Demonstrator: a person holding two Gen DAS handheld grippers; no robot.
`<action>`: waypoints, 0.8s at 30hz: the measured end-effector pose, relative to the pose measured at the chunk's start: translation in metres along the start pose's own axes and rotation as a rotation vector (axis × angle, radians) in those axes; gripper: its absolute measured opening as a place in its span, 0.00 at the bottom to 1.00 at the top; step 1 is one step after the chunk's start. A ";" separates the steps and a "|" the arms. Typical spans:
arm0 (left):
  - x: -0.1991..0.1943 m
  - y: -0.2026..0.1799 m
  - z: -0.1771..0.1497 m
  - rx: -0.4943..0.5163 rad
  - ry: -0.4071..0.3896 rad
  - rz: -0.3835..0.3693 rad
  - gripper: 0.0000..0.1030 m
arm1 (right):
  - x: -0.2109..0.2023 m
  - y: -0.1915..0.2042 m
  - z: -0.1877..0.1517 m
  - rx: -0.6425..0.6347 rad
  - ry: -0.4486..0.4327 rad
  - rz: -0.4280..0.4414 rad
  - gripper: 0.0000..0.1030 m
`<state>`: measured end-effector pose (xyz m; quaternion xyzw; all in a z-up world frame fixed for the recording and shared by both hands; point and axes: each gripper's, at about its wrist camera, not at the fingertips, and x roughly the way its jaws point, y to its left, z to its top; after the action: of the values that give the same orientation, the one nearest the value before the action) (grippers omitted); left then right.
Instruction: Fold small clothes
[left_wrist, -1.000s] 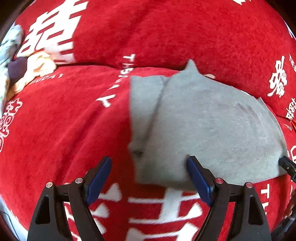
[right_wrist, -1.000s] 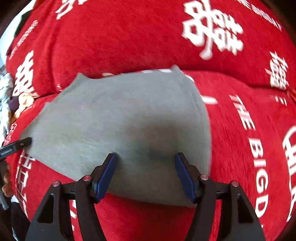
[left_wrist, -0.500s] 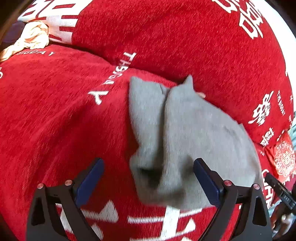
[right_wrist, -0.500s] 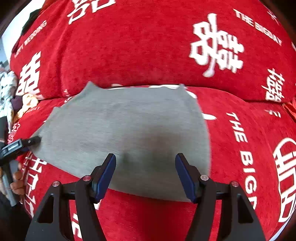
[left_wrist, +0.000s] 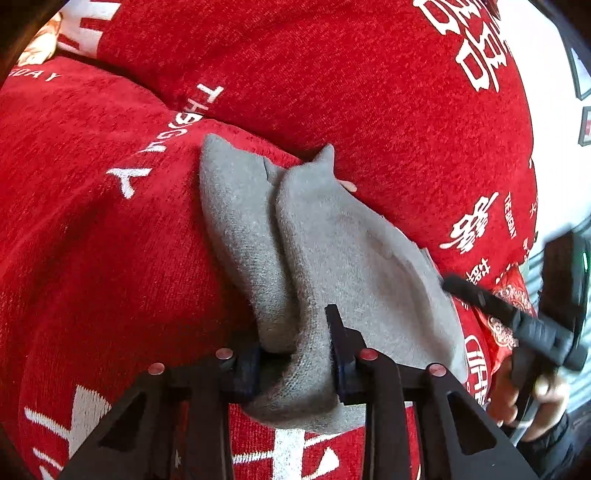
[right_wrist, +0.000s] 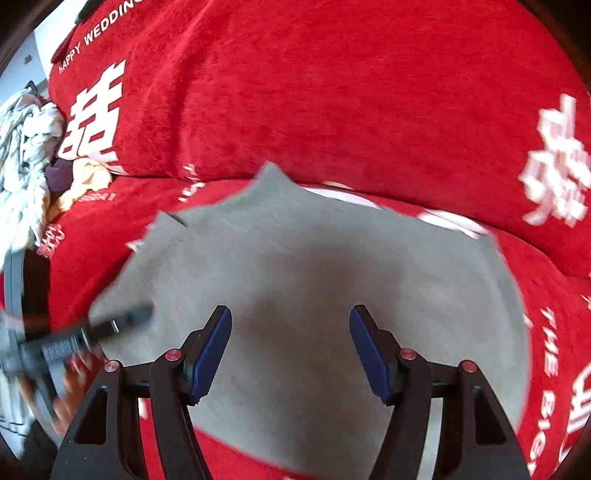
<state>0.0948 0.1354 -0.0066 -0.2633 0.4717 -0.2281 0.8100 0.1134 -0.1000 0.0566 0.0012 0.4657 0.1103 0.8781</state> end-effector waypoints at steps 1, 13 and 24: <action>-0.001 -0.001 -0.001 -0.001 -0.007 0.005 0.29 | 0.010 0.005 0.012 0.014 0.021 0.033 0.68; -0.007 -0.020 -0.007 0.097 -0.078 0.116 0.26 | 0.129 0.068 0.087 0.141 0.319 0.193 0.77; -0.014 -0.042 -0.016 0.215 -0.112 0.183 0.26 | 0.161 0.117 0.100 0.078 0.453 0.238 0.85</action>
<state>0.0694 0.1092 0.0225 -0.1436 0.4205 -0.1875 0.8760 0.2600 0.0556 -0.0056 0.0652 0.6508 0.1923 0.7316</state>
